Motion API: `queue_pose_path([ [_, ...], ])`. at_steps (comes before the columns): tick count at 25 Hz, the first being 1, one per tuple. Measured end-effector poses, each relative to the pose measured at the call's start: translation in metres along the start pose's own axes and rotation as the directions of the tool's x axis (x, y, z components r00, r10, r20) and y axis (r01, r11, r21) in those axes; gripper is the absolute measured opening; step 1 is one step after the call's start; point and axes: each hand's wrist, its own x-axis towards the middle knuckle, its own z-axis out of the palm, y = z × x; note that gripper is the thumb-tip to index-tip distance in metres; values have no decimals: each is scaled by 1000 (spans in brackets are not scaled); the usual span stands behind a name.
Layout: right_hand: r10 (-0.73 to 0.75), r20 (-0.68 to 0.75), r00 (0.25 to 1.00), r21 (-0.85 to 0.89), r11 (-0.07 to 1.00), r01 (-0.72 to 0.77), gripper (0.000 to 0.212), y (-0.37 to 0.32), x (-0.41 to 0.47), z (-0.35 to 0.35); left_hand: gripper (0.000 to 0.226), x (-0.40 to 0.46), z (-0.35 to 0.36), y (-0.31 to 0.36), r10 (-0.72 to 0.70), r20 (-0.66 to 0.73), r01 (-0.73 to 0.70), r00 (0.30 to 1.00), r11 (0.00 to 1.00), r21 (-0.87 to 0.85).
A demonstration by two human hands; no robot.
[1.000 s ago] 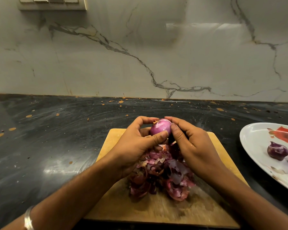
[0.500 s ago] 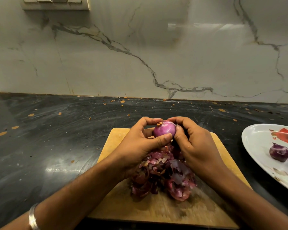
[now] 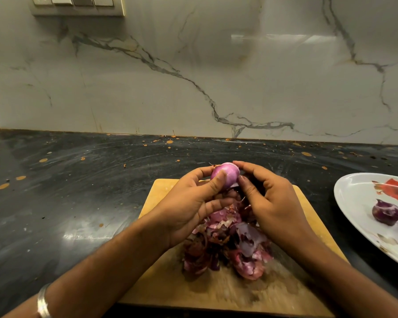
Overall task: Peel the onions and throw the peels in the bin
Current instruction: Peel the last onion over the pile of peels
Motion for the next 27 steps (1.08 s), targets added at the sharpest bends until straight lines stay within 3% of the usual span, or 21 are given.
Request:
queue_pose_path([
  [4, 1, -14, 1000, 82, 997, 0, 34, 0, 0, -3, 51, 1, 0, -1, 7, -10, -7, 1000, 1000, 26],
  [8, -46, 63, 997, 42, 998, 43, 42, -1, 0, -4, 46, 1, 0, 0, 15, 15, -16, 1000, 998, 65],
  [12, -34, 149, 988, 130, 991, 14, 53, 0, -3, -3, 41, 3, 0, 1, 18, 25, -19, 1000, 999, 47],
  [20, -88, 32, 996, -72, 993, 90, 29, 1, -4, -3, 31, 9, -8, 3, -26, -117, 28, 993, 999, 18],
  [27, -112, 34, 993, -130, 985, 115, 15, -1, -6, -5, 48, 6, -6, 7, -124, -42, 120, 991, 988, -102],
])
